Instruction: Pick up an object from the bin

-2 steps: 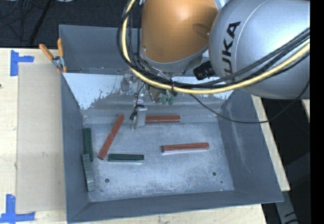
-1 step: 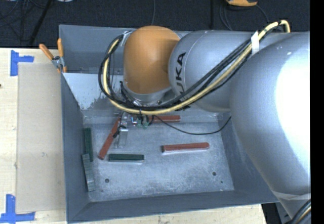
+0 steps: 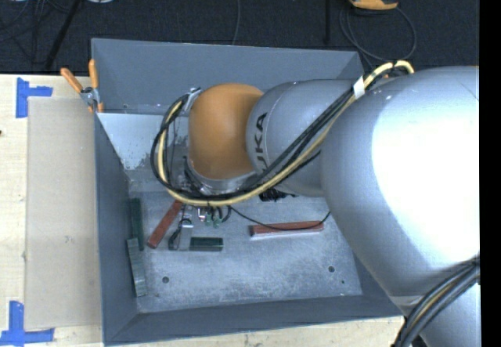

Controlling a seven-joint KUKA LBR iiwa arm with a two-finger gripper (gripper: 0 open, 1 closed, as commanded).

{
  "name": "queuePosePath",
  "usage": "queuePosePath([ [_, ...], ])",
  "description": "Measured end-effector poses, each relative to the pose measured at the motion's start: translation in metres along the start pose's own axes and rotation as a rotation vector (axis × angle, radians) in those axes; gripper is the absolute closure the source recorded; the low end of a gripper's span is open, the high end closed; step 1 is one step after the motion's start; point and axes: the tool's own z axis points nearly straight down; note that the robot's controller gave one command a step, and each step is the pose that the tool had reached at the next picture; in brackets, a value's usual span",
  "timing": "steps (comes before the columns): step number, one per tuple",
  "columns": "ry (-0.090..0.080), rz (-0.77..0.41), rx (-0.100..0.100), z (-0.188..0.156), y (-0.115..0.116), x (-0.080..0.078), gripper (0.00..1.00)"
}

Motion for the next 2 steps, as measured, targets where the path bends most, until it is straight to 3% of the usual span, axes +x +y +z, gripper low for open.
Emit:
queuePosePath([
  [1,0.002,0.002,0.001,-0.0059,0.0002,-0.0017,1.00],
  [2,-0.001,0.004,0.000,-0.0024,-0.0007,-0.0012,0.00],
])
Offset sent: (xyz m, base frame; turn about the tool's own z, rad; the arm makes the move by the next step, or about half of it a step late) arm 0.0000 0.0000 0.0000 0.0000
